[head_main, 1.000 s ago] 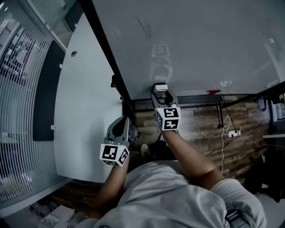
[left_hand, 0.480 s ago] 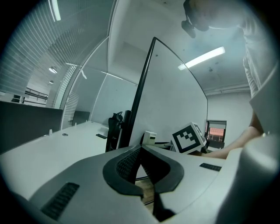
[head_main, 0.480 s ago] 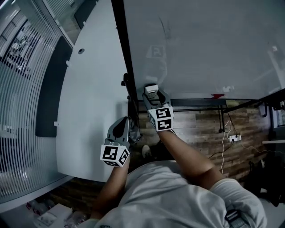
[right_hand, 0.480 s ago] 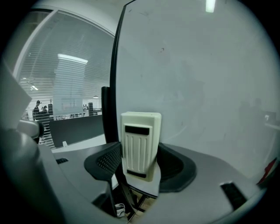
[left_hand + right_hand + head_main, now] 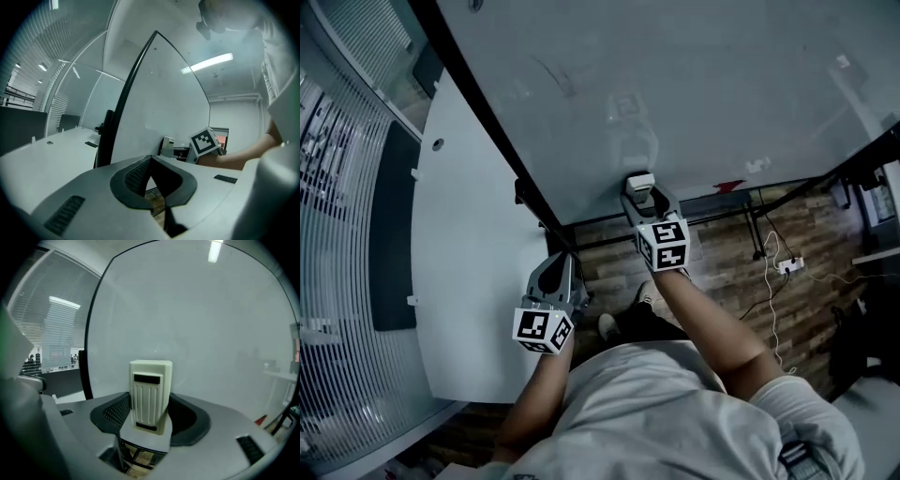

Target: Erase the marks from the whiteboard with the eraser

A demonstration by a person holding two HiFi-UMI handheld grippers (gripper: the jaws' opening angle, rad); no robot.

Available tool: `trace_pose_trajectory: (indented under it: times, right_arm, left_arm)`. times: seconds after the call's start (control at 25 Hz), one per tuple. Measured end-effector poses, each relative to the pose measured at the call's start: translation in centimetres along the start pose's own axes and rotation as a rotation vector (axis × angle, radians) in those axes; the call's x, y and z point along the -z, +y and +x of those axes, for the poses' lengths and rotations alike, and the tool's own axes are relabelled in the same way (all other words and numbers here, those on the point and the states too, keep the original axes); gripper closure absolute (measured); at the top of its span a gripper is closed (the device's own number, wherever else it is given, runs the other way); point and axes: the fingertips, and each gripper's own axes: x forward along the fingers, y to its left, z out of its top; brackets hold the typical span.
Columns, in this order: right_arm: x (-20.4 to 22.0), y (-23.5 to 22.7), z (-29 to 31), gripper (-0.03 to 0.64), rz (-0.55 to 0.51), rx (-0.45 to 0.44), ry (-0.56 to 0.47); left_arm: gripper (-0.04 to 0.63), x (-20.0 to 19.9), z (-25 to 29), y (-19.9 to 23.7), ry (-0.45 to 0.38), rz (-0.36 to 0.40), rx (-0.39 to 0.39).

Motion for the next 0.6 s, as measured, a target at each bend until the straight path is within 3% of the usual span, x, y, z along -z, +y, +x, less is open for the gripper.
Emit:
trace_pose_trajectory:
  times: [0.28, 0.6]
  right_arm:
    - [0.7, -8.5, -2.3, 0.371, 0.097, 0.103, 0.006]
    - [0.8, -9.0, -3.3, 0.371, 0.138, 0.052, 0.019]
  left_arm:
    - [0.589, 0.9, 2.0, -2.9, 0.031, 0.012, 0.058]
    - [0.589, 0.8, 1.6, -5.0, 0.043, 0.023, 0.075]
